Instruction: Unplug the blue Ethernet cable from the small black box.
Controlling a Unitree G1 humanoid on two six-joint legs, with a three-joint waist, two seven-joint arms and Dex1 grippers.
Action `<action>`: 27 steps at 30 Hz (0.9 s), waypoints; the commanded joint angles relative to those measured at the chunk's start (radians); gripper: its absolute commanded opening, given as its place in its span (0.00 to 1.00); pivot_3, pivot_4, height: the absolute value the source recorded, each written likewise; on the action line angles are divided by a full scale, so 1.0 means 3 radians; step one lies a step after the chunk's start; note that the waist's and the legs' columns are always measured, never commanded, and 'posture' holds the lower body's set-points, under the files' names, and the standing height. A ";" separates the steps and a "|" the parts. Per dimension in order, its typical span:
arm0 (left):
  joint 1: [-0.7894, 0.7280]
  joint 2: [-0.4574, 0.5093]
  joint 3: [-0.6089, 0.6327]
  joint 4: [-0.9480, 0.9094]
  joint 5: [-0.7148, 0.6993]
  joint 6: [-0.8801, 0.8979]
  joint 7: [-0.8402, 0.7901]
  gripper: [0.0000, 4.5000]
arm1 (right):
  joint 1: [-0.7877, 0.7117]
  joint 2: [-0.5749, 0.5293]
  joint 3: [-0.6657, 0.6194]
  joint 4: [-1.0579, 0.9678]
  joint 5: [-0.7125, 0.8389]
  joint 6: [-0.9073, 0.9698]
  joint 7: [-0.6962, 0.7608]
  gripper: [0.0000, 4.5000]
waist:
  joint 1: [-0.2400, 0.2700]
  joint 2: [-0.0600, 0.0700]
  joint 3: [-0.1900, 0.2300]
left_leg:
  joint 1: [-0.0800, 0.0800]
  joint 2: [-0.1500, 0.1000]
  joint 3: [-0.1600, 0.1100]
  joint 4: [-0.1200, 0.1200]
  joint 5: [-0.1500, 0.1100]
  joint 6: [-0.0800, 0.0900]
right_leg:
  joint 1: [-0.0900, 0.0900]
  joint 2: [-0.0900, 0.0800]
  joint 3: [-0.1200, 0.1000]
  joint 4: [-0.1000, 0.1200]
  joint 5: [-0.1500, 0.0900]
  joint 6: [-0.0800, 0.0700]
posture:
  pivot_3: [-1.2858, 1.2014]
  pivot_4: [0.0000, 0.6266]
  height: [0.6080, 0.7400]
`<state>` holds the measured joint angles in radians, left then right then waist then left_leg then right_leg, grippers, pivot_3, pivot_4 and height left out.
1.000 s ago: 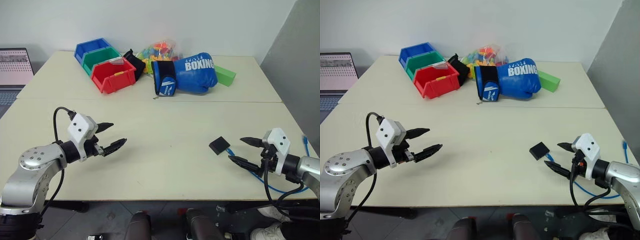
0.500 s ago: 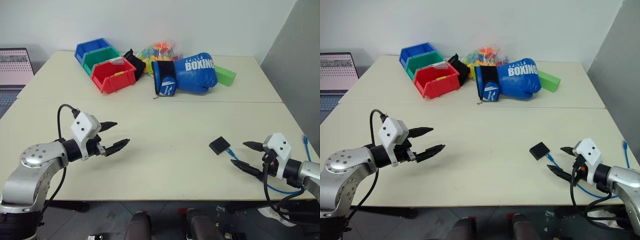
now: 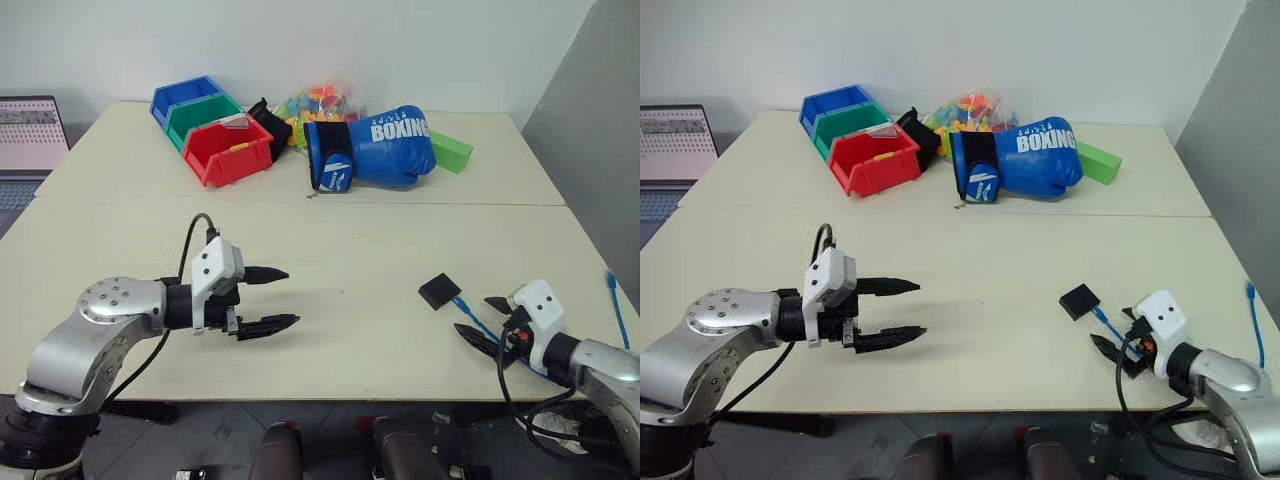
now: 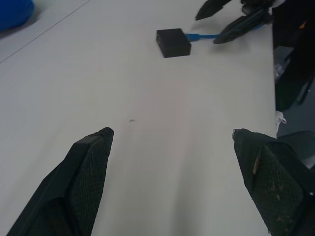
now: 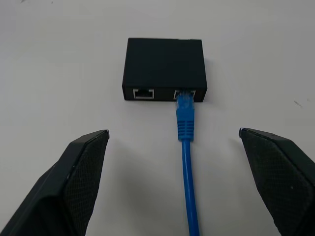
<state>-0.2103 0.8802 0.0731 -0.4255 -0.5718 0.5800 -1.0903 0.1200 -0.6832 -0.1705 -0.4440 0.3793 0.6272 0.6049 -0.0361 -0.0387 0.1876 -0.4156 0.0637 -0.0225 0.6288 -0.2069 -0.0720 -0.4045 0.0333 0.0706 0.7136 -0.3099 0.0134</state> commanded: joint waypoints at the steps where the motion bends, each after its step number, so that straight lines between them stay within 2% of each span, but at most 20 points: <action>1: -0.0094 0.0056 -0.0052 -0.0078 -0.0008 -0.0055 -0.0097 0.92 | -0.0149 0.0083 0.0088 0.0143 -0.0120 -0.0076 -0.0107 1.00 | 0.0000 0.0001 0.0000 | 0.0000 0.0000 0.0000 0.0000 0.0000 0.0000 | 0.0000 0.0000 0.0000 0.0000 0.0000 0.0000 | 0.52 0.24 1.00; 4: -0.0138 0.0028 -0.0081 -0.0092 -0.0037 -0.0036 -0.0124 0.92 | -0.0222 0.0147 0.0159 0.0322 -0.0222 -0.0150 -0.0148 1.00 | 0.0005 0.0001 0.0000 | -0.0001 -0.0001 0.0000 0.0000 0.0000 0.0000 | 0.0000 0.0000 0.0000 0.0000 0.0000 0.0000 | 0.52 0.24 1.00; 8: -0.0163 0.0017 -0.0115 -0.0136 -0.0058 -0.0019 -0.0142 0.93 | -0.0261 0.0172 0.0183 0.0480 -0.0290 -0.0205 -0.0145 0.87 | 0.0004 0.0001 0.0000 | -0.0001 0.0000 -0.0001 0.0000 0.0000 0.0000 | 0.0000 0.0000 0.0001 0.0000 0.0000 0.0000 | 0.52 0.24 1.00; 22: -0.0182 -0.0071 -0.0221 -0.0054 0.0027 -0.0127 -0.0112 0.93 | -0.0288 0.0028 0.0350 0.0556 -0.0553 -0.0487 -0.0035 0.05 | 0.0007 0.0001 -0.0001 | 0.0000 -0.0001 0.0000 0.0001 0.0000 0.0000 | 0.0001 0.0000 0.0001 0.0000 0.0000 0.0000 | 0.52 0.24 1.00; 27: -0.0199 -0.0223 -0.0192 0.0098 0.0007 -0.0113 0.0014 0.93 | -0.0498 -0.0156 0.0559 0.0493 -0.0861 -0.0897 0.0083 0.03 | 0.0006 0.0001 -0.0001 | 0.0000 -0.0001 0.0000 0.0002 0.0000 0.0000 | 0.0001 0.0000 0.0000 0.0000 0.0000 0.0000 | 0.52 0.24 1.00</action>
<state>-0.2514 0.8345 0.0042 -0.4101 -0.5610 0.5552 -1.1077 0.0135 -0.6955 -0.0258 -0.2760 0.1802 0.4342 0.6106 -0.0342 -0.0384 0.1873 -0.4156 0.0635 -0.0225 0.6294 -0.2069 -0.0720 -0.4042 0.0334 0.0706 0.7136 -0.3098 0.0135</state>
